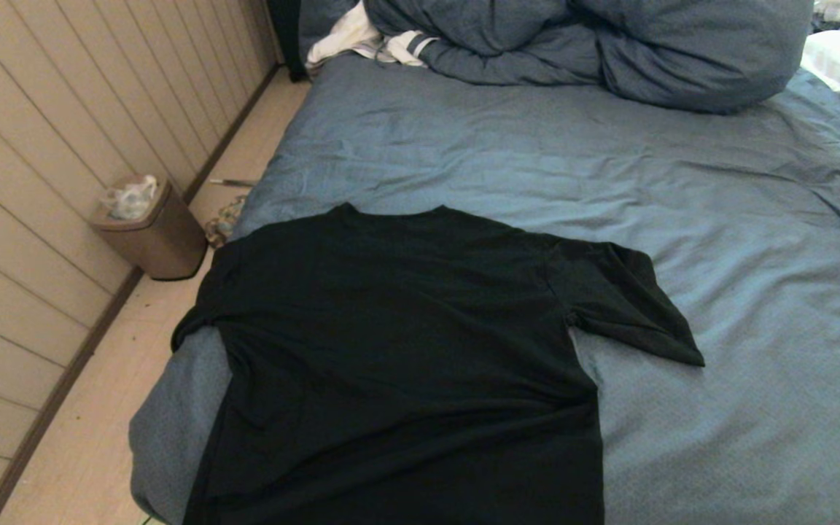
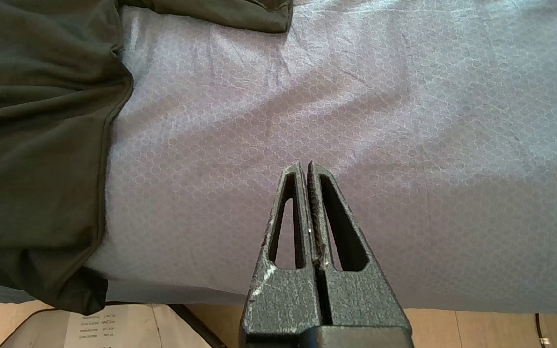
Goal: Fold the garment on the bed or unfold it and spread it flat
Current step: Fold the black T-shirt
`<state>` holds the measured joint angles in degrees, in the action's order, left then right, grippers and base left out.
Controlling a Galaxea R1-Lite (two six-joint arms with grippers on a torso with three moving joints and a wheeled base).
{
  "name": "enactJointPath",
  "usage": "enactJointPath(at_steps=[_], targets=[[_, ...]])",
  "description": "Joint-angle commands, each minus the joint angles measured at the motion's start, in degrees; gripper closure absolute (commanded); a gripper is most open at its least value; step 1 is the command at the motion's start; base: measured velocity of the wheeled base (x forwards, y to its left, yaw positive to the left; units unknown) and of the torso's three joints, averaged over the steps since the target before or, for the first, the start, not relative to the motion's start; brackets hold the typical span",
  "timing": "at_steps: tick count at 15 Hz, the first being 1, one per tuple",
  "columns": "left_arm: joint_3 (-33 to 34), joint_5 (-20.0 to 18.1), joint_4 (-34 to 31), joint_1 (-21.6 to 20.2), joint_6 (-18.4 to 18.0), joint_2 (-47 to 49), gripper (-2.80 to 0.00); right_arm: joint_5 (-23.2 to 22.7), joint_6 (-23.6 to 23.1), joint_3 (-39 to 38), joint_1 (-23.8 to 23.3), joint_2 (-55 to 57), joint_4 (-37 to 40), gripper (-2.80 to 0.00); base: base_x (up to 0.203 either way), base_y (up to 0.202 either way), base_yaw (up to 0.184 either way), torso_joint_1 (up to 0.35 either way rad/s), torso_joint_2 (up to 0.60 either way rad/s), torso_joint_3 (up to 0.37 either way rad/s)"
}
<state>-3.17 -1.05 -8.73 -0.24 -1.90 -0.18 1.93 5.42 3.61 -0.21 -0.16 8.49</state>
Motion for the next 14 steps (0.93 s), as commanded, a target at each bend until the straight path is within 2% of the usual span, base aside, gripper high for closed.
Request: enactJointPath(at_steps=[1,14], targets=[[0.0,0.0,-0.1,0.0,0.0,0.0,0.0,0.0,0.0,0.0,0.0,0.2,0.0,0.0,0.0,0.0,0.0,0.0,0.0,0.0],[0.0,0.0,-0.1,0.0,0.0,0.0,0.0,0.0,0.0,0.0,-0.1,0.2,0.0,0.0,0.0,0.0,0.0,0.0,0.0,0.0]])
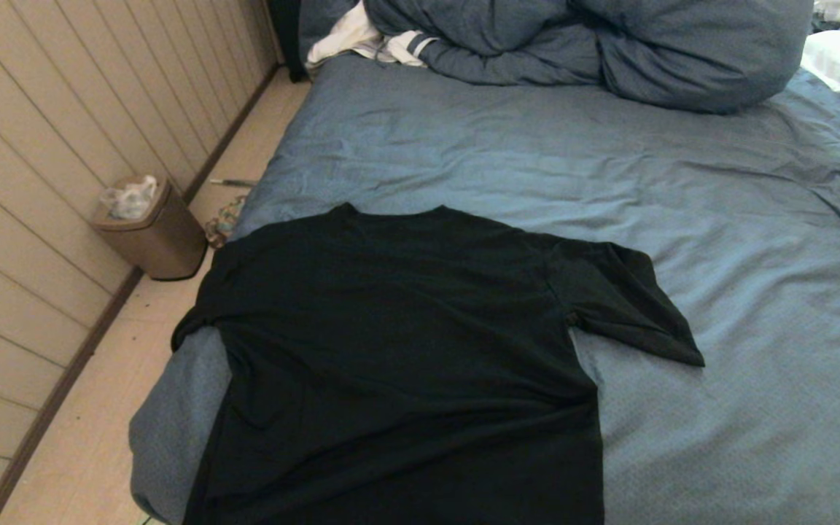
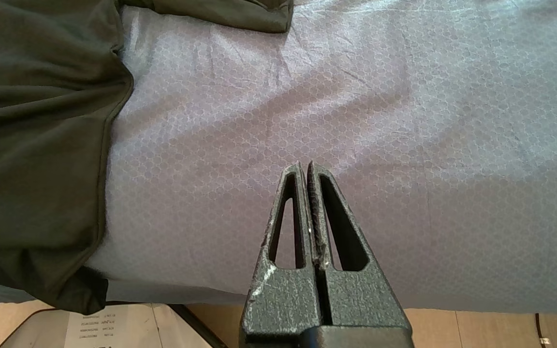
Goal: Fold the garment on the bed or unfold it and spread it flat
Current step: Fold the black T-shirt
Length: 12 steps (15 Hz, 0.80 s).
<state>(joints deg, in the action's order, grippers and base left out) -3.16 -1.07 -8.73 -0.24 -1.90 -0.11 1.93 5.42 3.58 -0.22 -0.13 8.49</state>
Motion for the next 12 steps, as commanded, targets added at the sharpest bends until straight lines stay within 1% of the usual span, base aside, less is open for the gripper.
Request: enactJointPath(at_steps=[1,6,12], targets=[[0.0,0.0,-0.1,0.0,-0.1,-0.1,0.0,0.0,0.0,0.0,0.0,0.0,0.0,0.0,0.0,0.0,0.0,0.0,0.0,0.0],[-0.1,-0.1,-0.1,0.0,-0.6,0.0,0.0,0.0,0.0,0.0,0.0,0.1,0.0,0.0,0.0,0.0,0.0,0.0,0.0,0.0],[-0.1,-0.1,-0.1,0.0,-0.1,0.0,0.0,0.0,0.0,0.0,0.0,0.1,0.0,0.0,0.0,0.0,0.0,0.0,0.0,0.0]])
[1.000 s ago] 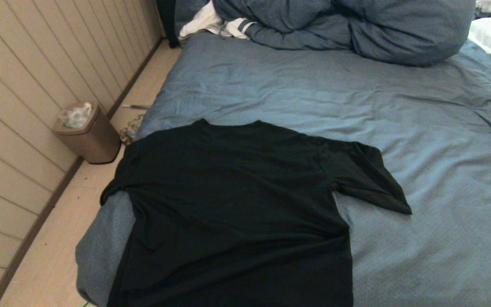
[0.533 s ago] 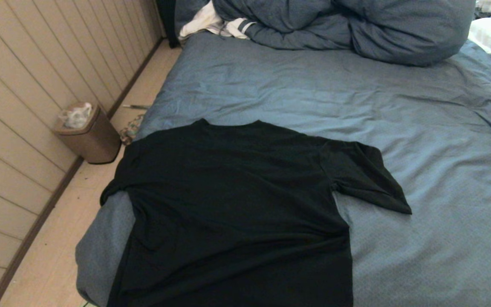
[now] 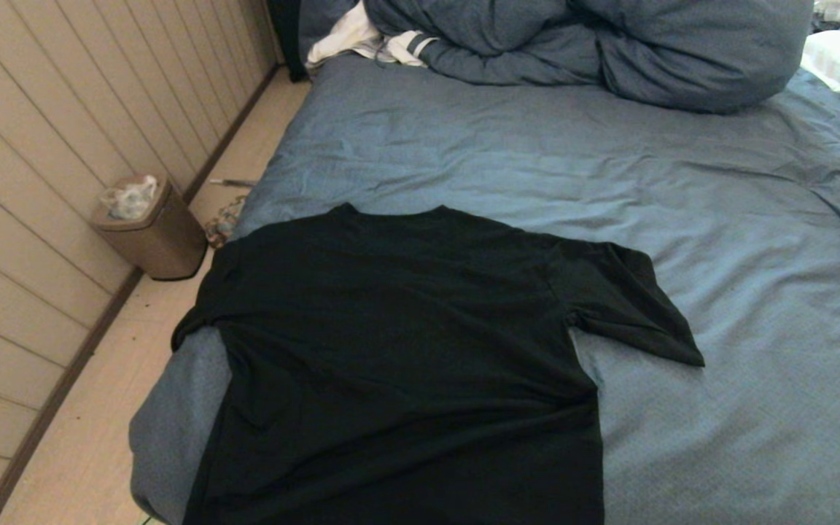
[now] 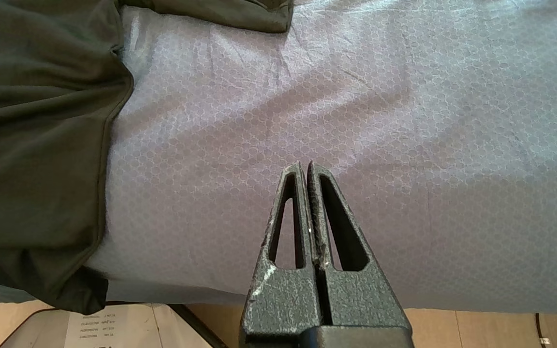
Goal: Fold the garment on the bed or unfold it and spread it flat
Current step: Fold the black T-shirt
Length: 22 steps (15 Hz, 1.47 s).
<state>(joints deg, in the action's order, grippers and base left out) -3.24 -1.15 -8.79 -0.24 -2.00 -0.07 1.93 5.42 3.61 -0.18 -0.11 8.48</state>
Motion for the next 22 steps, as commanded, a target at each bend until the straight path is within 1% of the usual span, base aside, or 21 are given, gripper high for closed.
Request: enactJointPath(at_steps=[1,17,22], targets=[[0.0,0.0,0.0,0.0,0.0,-0.1,0.0,0.0,0.0,0.0,0.0,0.1,0.0,0.0,0.0,0.0,0.0,0.0,0.0,0.0],[0.0,-0.1,0.0,0.0,0.4,-0.1,0.0,0.0,0.0,0.0,-0.1,0.1,0.0,0.0,0.0,0.0,0.0,0.0,0.0,0.0],[0.0,0.5,0.0,0.0,1.0,-0.1,0.0,0.0,0.0,0.0,0.0,0.1,0.0,0.0,0.0,0.0,0.0,0.0,0.0,0.0]])
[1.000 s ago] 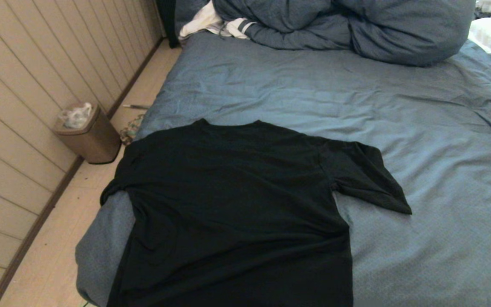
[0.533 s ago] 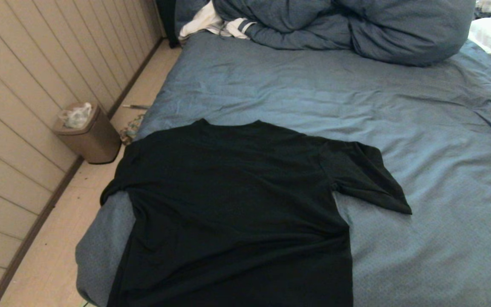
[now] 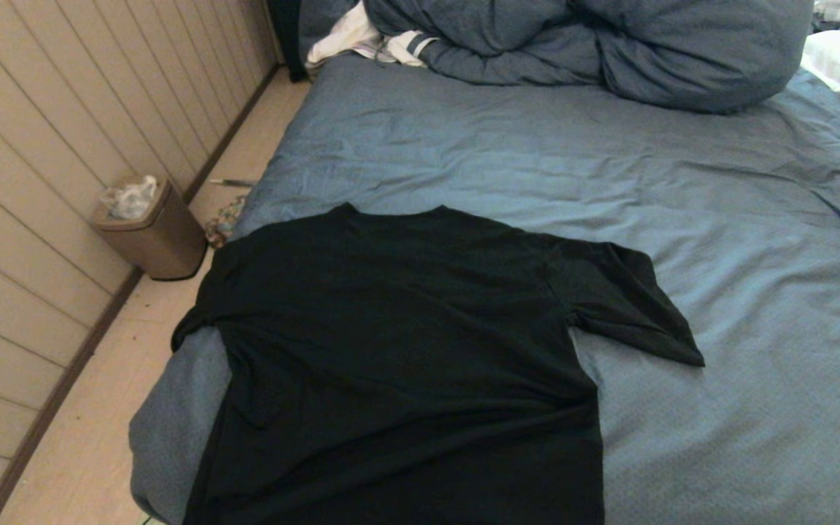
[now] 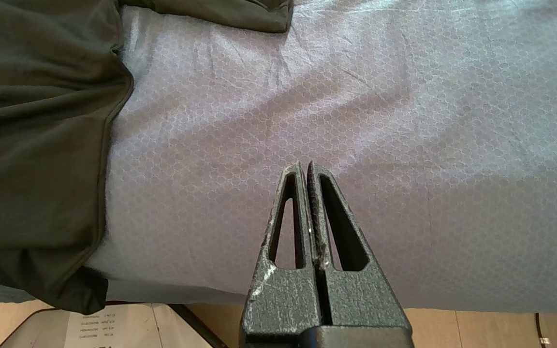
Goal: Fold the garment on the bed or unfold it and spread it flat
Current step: Fold the black T-shirt
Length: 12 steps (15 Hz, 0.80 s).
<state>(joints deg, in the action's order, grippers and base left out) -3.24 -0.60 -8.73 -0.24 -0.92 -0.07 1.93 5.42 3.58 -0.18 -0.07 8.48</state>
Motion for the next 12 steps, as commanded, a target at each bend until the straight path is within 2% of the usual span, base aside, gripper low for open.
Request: enactJointPath(at_steps=[1,8,10,12], targets=[[0.0,0.0,-0.1,-0.1,0.0,-0.1,0.0,0.0,0.0,0.0,0.0,0.0,0.1,0.0,0.0,0.0,0.0,0.0,0.0,0.0],[-0.6,0.6,0.0,-0.1,-0.1,-0.2,0.0,0.0,-0.7,0.0,-0.1,0.1,0.0,0.0,0.0,0.0,0.0,0.0,0.0,0.0],[-3.8,0.5,-0.4,-0.1,-0.2,0.6,0.0,-0.3,-1.7,1.3,0.0,0.3,0.8,0.0,0.0,0.0,0.0,0.0,0.0,0.0],[-8.7,0.3,-0.3,-0.1,-0.2,4.9,0.0,-1.1,-2.1,6.6,0.0,3.0,4.5,0.0,0.0,0.0,0.0,0.0,0.0,0.0]])
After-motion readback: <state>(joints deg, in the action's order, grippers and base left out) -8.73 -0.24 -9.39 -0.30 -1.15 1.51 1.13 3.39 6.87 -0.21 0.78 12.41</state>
